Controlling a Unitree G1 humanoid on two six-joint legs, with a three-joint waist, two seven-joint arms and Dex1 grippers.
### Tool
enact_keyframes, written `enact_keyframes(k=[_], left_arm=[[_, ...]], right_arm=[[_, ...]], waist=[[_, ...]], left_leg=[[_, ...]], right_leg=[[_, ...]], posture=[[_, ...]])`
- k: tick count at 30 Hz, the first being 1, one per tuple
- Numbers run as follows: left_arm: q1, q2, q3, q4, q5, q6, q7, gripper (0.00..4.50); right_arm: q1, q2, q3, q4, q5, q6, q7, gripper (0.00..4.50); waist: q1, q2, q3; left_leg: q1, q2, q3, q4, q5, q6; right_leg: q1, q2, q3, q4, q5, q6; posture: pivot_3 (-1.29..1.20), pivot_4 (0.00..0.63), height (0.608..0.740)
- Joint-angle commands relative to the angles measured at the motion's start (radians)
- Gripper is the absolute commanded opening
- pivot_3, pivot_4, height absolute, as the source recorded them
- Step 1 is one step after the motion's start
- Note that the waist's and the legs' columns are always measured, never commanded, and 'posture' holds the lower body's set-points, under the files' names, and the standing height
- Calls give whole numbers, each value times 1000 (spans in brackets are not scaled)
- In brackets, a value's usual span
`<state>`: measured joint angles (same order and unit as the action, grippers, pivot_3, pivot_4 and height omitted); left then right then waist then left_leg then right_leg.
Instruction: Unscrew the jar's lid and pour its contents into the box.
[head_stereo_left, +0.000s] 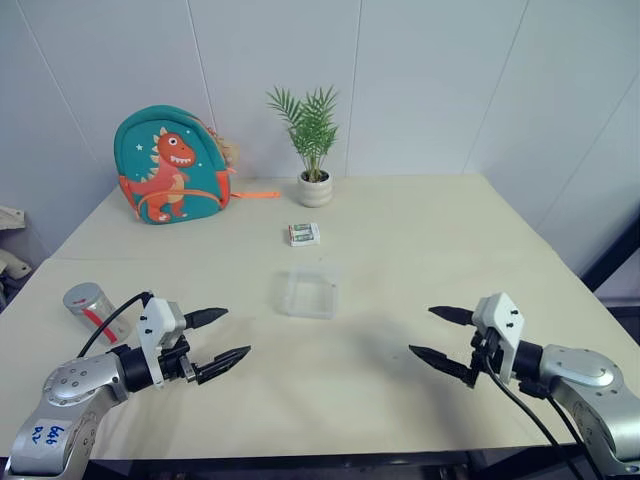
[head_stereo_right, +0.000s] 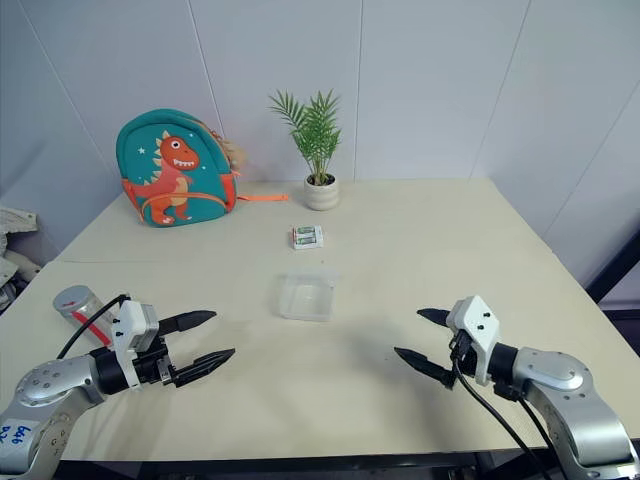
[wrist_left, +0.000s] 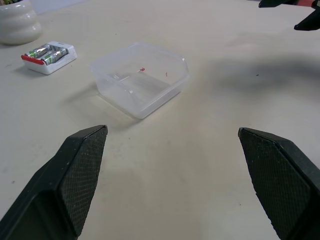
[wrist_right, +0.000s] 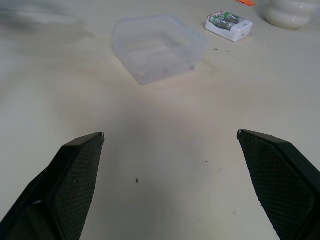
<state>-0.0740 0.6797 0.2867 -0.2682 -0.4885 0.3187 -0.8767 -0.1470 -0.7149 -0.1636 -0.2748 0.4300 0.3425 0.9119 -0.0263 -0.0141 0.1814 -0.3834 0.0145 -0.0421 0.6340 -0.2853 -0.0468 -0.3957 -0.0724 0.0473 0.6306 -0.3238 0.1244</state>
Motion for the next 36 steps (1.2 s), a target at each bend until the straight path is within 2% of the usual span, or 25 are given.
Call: enact_keyframes(k=[1,8,16,19,25,31,36], left_arm=[[-9,0,7,-27,-12,-14,8,4458],[91,-59,66,-84,-8,-21,109,4458],[277,-264,228,-153,51,-83,406,4458],[293,-297,291,-135,61,-100,486,4458],[190,-275,386,14,96,-119,638,4458],[77,-235,340,110,130,-120,664,4458],[19,-259,293,137,169,-113,730,4458]], right_arm=[[-26,-6,0,-6,12,-17,16,4500],[-91,16,55,64,-5,-43,47,4500],[-278,116,150,104,34,-3,77,4500],[-338,163,184,113,43,18,76,4500],[-412,236,234,106,60,67,67,4500],[-439,286,254,101,59,87,54,4500],[-433,309,254,84,61,95,38,4500]], waist=[[0,0,0],[-1,0,0],[-1,-1,0],[0,-1,0],[3,-1,0],[0,-1,0],[-2,-1,0]], left_leg=[[0,0,0,0,0,0],[0,0,0,0,0,0],[7,1,0,-1,0,0],[8,1,0,-1,0,0],[8,0,0,0,0,0],[7,0,0,-1,0,0],[7,0,0,-3,0,0]], right_leg=[[0,0,0,0,0,0],[0,0,1,0,0,0],[3,0,4,1,0,0],[4,0,4,2,0,0],[4,0,3,2,1,0],[4,-1,2,1,1,0],[3,-1,3,1,1,0]], posture=[[0,150,740],[0,150,740],[0,150,740],[0,150,740],[0,150,740],[0,150,740],[0,150,740]])
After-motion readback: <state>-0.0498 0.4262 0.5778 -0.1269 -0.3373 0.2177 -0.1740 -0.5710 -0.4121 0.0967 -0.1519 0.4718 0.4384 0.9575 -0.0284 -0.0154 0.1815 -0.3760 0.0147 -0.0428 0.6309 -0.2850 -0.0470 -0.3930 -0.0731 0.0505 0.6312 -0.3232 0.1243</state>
